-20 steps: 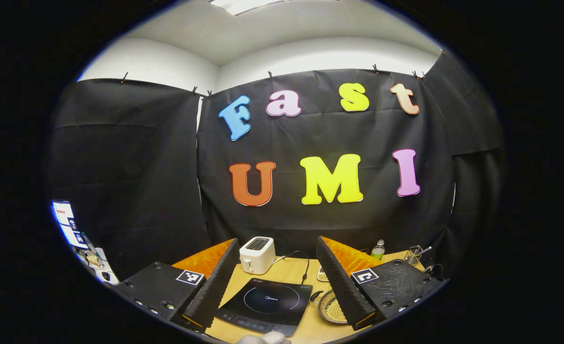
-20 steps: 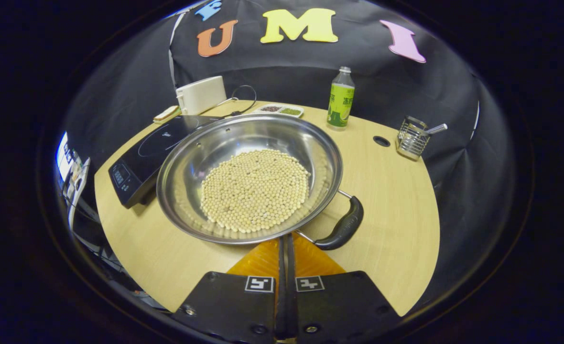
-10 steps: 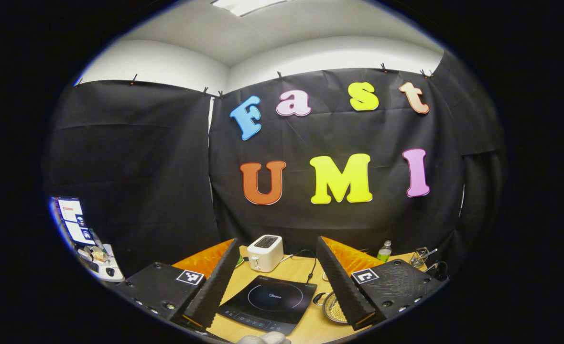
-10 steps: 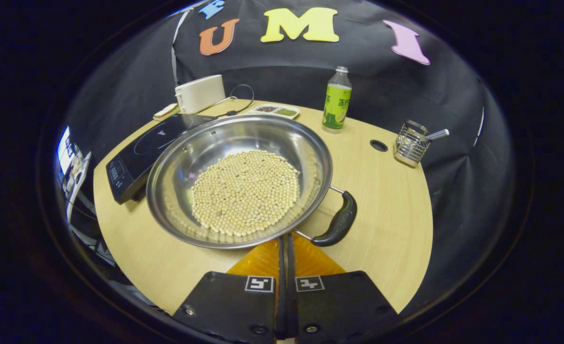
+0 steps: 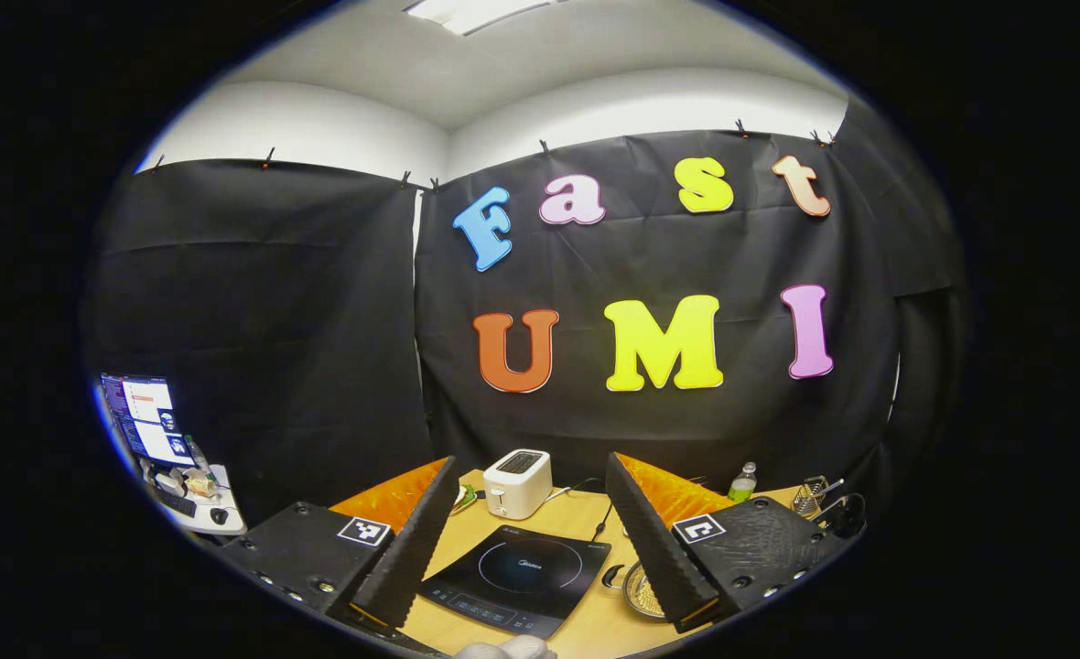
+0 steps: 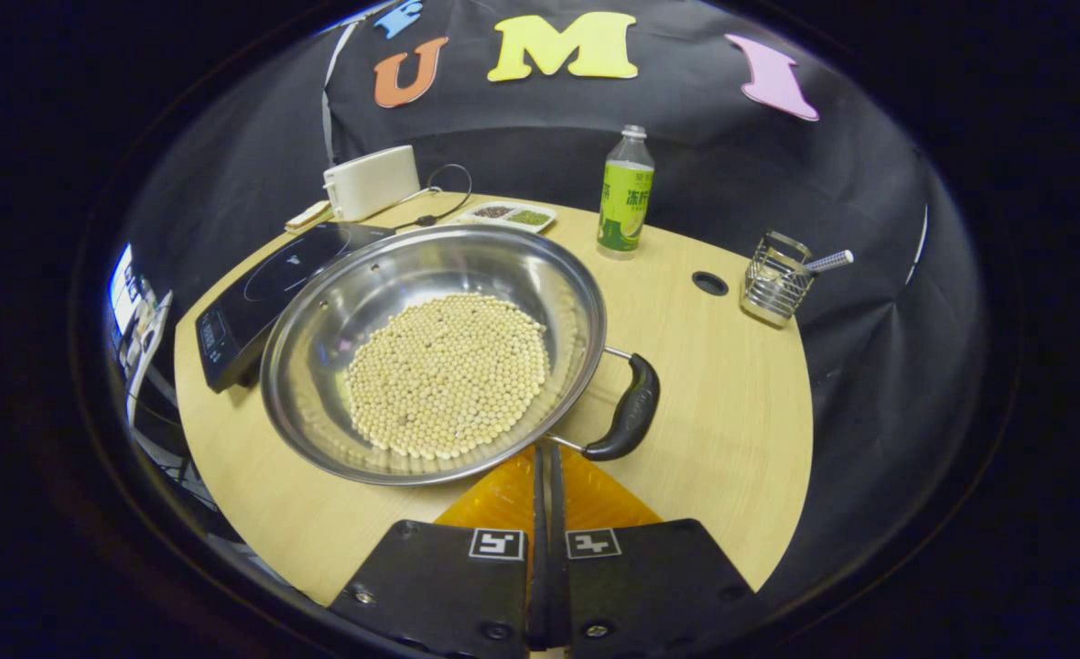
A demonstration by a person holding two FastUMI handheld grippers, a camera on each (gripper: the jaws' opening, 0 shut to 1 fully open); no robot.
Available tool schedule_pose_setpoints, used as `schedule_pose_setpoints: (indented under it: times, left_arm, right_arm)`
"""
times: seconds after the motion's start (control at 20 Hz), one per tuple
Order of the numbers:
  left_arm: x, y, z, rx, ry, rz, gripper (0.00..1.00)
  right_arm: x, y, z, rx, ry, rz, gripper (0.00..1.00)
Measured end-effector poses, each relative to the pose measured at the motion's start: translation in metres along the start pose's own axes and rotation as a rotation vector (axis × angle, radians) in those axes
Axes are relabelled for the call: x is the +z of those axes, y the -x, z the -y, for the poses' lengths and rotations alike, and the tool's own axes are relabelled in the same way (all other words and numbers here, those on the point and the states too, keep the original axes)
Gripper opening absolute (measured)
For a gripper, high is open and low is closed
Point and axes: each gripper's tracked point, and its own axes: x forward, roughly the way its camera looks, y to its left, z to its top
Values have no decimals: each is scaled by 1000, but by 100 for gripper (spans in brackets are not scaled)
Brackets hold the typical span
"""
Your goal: First push the handle of the pot to place it horizontally, then grasp the pot with both hands and set it on the induction cooktop.
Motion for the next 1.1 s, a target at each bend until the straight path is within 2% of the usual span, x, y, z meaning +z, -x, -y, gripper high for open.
schedule_pose_setpoints:
  times: [0.15, 0.2, 0.25, 0.45, 0.55, 0.75, 0.9, 1.0, 1.05, 1.1]
  left_arm:
    - [0, 4, 3, 7, -3, -3, 96]
    - [0, 4, 3, 8, -3, -2, 96]
    - [2, 4, 3, 9, -3, 0, 96]
    - [0, 5, 4, -8, -9, 2, 96]
    - [-1, 4, 2, -18, -18, 3, 96]
    - [-5, -2, 12, -100, -8, 16, 96]
    - [-11, -7, 19, -174, -16, 12, 96]
    - [-11, -13, 22, -222, -32, 24, 96]
    - [-10, -15, 26, -254, -31, 35, 96]
    - [-11, -16, 32, -297, -21, 41, 96]
  right_arm:
    - [3, 0, 6, 1, 16, 3, 4]
    - [4, -1, 8, -3, 18, 4, 1]
    - [5, -2, 10, -6, 18, 4, 4]
    - [8, 6, 8, -19, -12, 12, 4]
    - [13, 16, 6, -41, -4, 36, 0]
    - [22, 47, -5, -59, 26, 84, 4]
    - [38, 76, -14, -63, 8, 158, 2]
    - [56, 96, -23, -59, -19, 222, 10]
    - [61, 104, -29, -53, -41, 246, 18]
    - [67, 113, -33, -51, -68, 268, 41]
